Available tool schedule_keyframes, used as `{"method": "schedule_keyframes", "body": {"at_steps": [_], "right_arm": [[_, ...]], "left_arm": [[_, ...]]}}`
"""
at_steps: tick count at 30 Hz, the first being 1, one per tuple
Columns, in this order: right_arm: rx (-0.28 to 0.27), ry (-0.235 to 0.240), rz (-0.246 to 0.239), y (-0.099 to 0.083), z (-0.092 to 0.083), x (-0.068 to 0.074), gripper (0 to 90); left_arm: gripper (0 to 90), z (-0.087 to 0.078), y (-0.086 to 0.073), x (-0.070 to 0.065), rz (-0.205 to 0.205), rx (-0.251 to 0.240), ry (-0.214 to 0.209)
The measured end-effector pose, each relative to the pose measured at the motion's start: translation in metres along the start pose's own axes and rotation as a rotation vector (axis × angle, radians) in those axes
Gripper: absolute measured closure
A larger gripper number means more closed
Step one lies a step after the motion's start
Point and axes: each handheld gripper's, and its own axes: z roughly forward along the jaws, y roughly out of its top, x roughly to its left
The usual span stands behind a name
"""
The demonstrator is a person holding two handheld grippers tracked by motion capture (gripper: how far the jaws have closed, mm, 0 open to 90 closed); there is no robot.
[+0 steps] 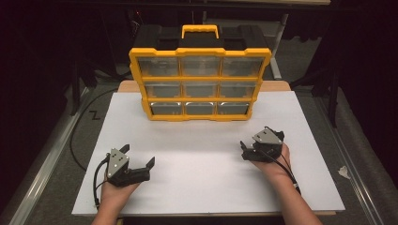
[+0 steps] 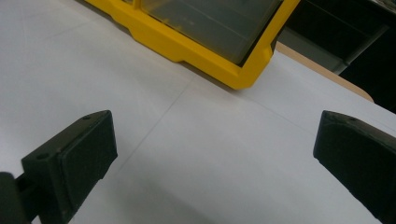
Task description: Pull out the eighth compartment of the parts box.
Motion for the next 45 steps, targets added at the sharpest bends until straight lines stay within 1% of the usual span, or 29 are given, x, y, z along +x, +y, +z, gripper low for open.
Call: {"method": "schedule_keyframes", "body": {"at_steps": [2,5,7,11,13,19,22,23,24,26,27,29,30,31,34,35,36,37,38,40,42,44,45], "right_arm": [[0.01,-0.006,-0.018,-0.003,-0.002,0.0,0.7],[0.024,-0.005,-0.023,-0.006,-0.004,0.0,0.7],[0.031,-0.01,-0.043,-0.008,-0.005,0.0,0.7],[0.032,-0.015,-0.069,-0.007,-0.005,0.002,0.7],[0.038,-0.024,-0.103,-0.007,-0.005,0.005,0.7],[0.051,-0.04,-0.177,-0.007,-0.005,0.011,0.7],[0.055,-0.052,-0.227,-0.007,-0.005,0.013,0.7],[0.057,-0.051,-0.233,-0.007,-0.005,0.014,0.7],[0.058,-0.055,-0.255,-0.006,-0.006,0.014,0.7],[0.065,-0.058,-0.284,-0.006,-0.006,0.016,0.7],[0.068,-0.062,-0.286,-0.005,-0.007,0.017,0.7],[0.072,-0.068,-0.321,-0.005,-0.008,0.019,0.7],[0.072,-0.068,-0.321,-0.005,-0.008,0.019,0.7],[0.081,-0.076,-0.364,-0.004,-0.008,0.02,0.7],[0.083,-0.09,-0.405,-0.003,-0.01,0.023,0.7],[0.077,-0.091,-0.404,-0.003,-0.01,0.024,0.7],[0.077,-0.092,-0.418,-0.002,-0.01,0.026,0.7],[0.084,-0.102,-0.457,-0.002,-0.011,0.026,0.7],[0.084,-0.109,-0.476,-0.001,-0.011,0.026,0.7],[0.084,-0.115,-0.509,-0.001,-0.012,0.029,0.7],[0.085,-0.12,-0.525,0.0,-0.013,0.031,0.7],[0.079,-0.127,-0.564,0.001,-0.013,0.031,0.7],[0.081,-0.13,-0.569,0.001,-0.014,0.032,0.7]], "left_arm": [[0.9,0.0,0.0,0.0,0.0,0.0,0.002],[0.9,-0.001,0.0,0.0,-0.002,-0.002,0.004],[0.9,-0.001,0.0,0.0,-0.002,-0.001,0.005],[0.9,-0.001,0.0,0.0,-0.002,0.002,0.006],[0.9,-0.001,-0.001,0.001,0.0,0.004,0.006],[0.9,-0.001,-0.001,0.002,0.0,0.005,0.011],[0.9,-0.001,-0.001,0.002,0.001,0.007,0.012],[0.9,-0.001,-0.001,0.002,0.002,0.008,0.011],[0.9,-0.001,-0.001,0.002,0.002,0.008,0.01],[0.9,-0.001,-0.001,0.002,0.003,0.009,0.009],[0.9,-0.001,-0.001,0.002,0.003,0.01,0.008],[0.9,0.0,-0.001,0.002,0.004,0.011,0.007],[0.9,0.0,-0.001,0.002,0.004,0.011,0.007],[0.9,0.0,-0.001,0.002,0.005,0.011,0.007],[0.9,0.0,-0.001,0.002,0.004,0.01,0.006],[0.9,-0.001,-0.001,0.002,0.005,0.01,0.006],[0.9,-0.001,-0.001,0.002,0.004,0.01,0.005],[1.0,-0.001,-0.001,0.002,0.004,0.01,0.005],[1.0,-0.001,-0.001,0.002,0.004,0.01,0.005],[1.0,-0.001,-0.001,0.002,0.004,0.011,0.005],[1.0,-0.001,-0.001,0.002,0.005,0.011,0.004],[1.0,-0.001,-0.001,0.002,0.005,0.011,0.004],[1.0,-0.001,-0.001,0.002,0.005,0.011,0.004]]}}
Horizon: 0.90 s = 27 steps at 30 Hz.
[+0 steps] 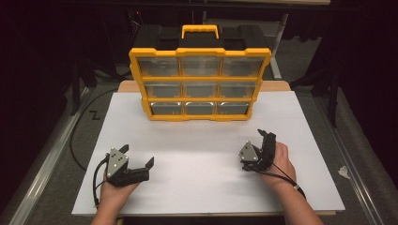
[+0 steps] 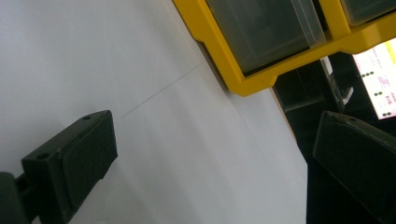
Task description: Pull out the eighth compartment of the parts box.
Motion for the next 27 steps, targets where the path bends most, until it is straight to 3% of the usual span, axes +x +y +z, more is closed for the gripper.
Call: {"method": "schedule_keyframes", "body": {"at_steps": [8,11,12,14,27], "right_arm": [[0.015,-0.026,-0.085,0.004,-0.004,0.004,0.7],[0.009,-0.044,-0.129,0.005,-0.005,0.005,0.7],[0.009,-0.057,-0.166,0.006,-0.006,0.004,0.7],[0.014,-0.059,-0.163,0.006,-0.007,0.006,0.7],[-0.008,-0.117,-0.301,0.013,-0.016,0.01,1.1]], "left_arm": [[1.1,0.0,0.0,0.0,-0.001,0.001,0.0],[1.1,0.0,0.0,0.0,0.001,0.001,-0.001],[1.1,0.0,0.0,0.0,0.0,0.002,-0.001],[1.1,0.0,0.0,0.0,0.0,0.001,-0.001],[1.1,0.001,-0.001,0.0,0.001,0.004,-0.002]]}}
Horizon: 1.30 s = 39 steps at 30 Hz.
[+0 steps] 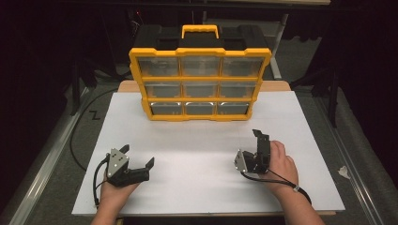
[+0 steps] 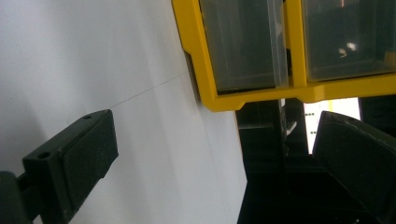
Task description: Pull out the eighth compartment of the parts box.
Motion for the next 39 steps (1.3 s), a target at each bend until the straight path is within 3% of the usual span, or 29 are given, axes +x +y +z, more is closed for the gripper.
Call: {"method": "schedule_keyframes", "body": {"at_steps": [12,21,31,34,39], "right_arm": [[-0.016,-0.033,-0.086,0.008,-0.005,0.006,1.2],[-0.056,-0.057,-0.151,0.025,-0.001,0.014,2.9],[-0.076,-0.083,-0.153,0.051,0.008,0.025,11.0],[-0.086,-0.116,-0.172,0.058,0.012,0.027,16.2],[-0.085,-0.132,-0.173,0.067,0.022,0.028,19.9]], "left_arm": [[1.1,0.0,-0.001,0.0,-0.001,0.003,0.001],[1.1,0.0,-0.001,-0.001,0.006,0.004,-0.001],[1.1,-0.001,0.0,0.0,0.012,-0.003,-0.005],[1.1,0.0,-0.001,0.0,0.015,0.001,-0.009],[1.1,0.0,0.0,-0.001,0.024,-0.003,-0.017]]}}
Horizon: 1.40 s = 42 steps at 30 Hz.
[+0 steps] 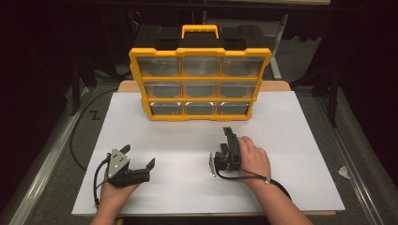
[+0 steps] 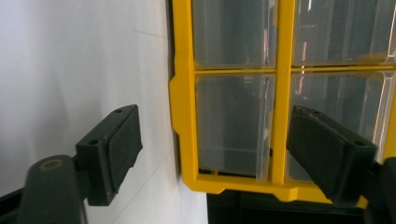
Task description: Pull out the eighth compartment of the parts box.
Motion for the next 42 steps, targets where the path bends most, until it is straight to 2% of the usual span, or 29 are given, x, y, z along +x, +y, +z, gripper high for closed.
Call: {"method": "schedule_keyframes", "body": {"at_steps": [10,21,24,29,30,35,42], "right_arm": [[0.001,-0.037,0.012,0.013,0.02,-0.006,29.5],[0.004,-0.058,0.024,0.03,0.043,-0.026,39.2],[-0.012,-0.07,0.031,0.035,0.049,-0.031,40.8],[-0.016,-0.081,0.016,0.043,0.06,-0.04,44.0],[-0.011,-0.074,0.028,0.044,0.063,-0.041,44.9],[-0.01,-0.078,0.021,0.051,0.072,-0.047,49.9],[-0.003,-0.068,0.005,0.059,0.083,-0.048,60.2]], "left_arm": [[1.1,0.002,0.0,-0.001,0.003,-0.001,-0.013],[1.1,0.003,0.0,-0.001,0.001,0.0,-0.019],[1.1,0.003,0.0,0.0,0.001,0.0,-0.019],[1.1,0.002,0.0,0.0,0.0,0.001,-0.02],[1.1,0.002,0.0,0.0,0.0,0.003,-0.021],[1.1,0.003,0.0,0.001,-0.001,0.003,-0.022],[1.1,0.003,0.0,0.001,-0.003,0.002,-0.025]]}}
